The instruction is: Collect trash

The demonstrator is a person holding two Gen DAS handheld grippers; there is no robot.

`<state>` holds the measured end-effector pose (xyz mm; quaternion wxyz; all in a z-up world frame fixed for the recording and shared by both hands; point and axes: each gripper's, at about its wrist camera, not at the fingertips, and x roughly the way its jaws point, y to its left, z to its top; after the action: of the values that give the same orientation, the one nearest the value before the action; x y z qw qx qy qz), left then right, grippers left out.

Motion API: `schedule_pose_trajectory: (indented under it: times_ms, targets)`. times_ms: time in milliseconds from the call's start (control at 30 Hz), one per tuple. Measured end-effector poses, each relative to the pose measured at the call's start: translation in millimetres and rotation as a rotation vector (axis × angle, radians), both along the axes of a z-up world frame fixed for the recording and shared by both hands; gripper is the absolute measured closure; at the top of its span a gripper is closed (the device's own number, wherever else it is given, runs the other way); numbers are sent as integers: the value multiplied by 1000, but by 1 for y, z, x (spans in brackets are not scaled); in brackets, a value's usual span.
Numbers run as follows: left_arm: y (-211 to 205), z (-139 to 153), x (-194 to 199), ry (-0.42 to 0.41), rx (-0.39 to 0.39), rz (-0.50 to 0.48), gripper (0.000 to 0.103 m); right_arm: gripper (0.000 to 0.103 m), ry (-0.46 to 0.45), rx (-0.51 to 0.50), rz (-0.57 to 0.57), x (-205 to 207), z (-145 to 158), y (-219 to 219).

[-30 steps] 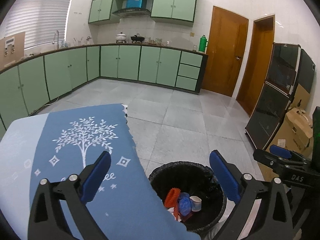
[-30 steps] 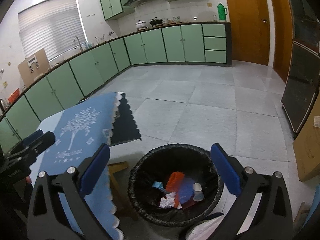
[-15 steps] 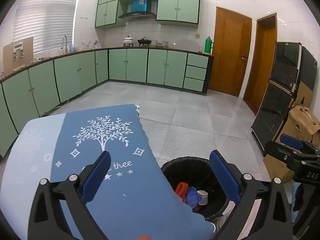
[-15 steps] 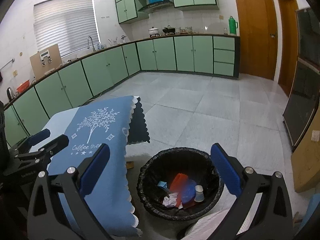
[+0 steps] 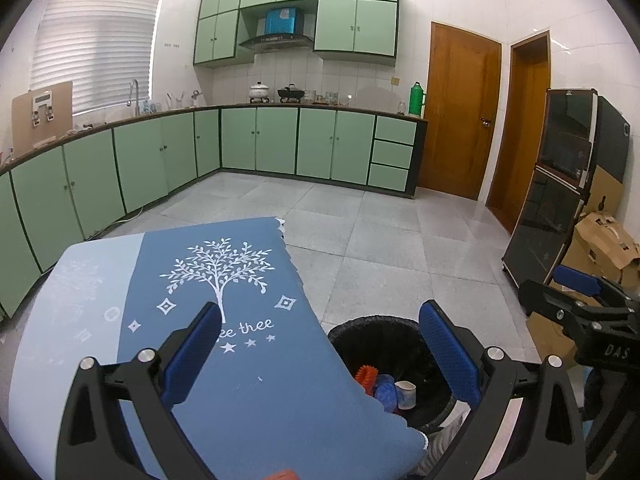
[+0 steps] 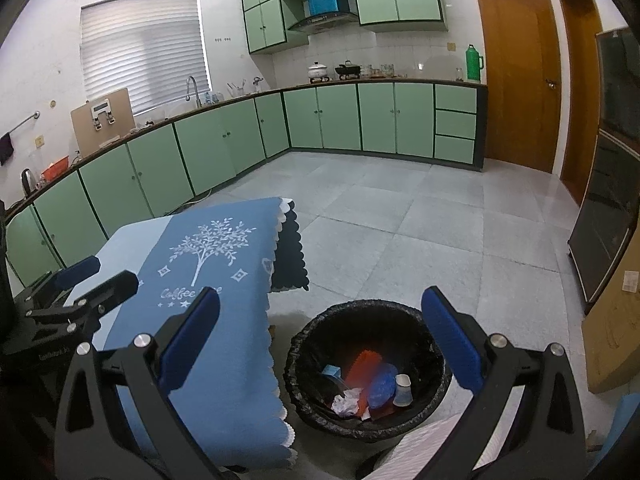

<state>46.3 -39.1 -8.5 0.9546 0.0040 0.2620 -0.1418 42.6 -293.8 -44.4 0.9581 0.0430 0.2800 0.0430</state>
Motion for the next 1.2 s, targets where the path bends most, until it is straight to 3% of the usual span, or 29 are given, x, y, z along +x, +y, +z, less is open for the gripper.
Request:
schedule_pose_trajectory:
  times_ms: [1200]
  targets:
    - [9, 4, -15, -27, -5, 19, 6, 5, -20, -10, 37, -4, 3, 8]
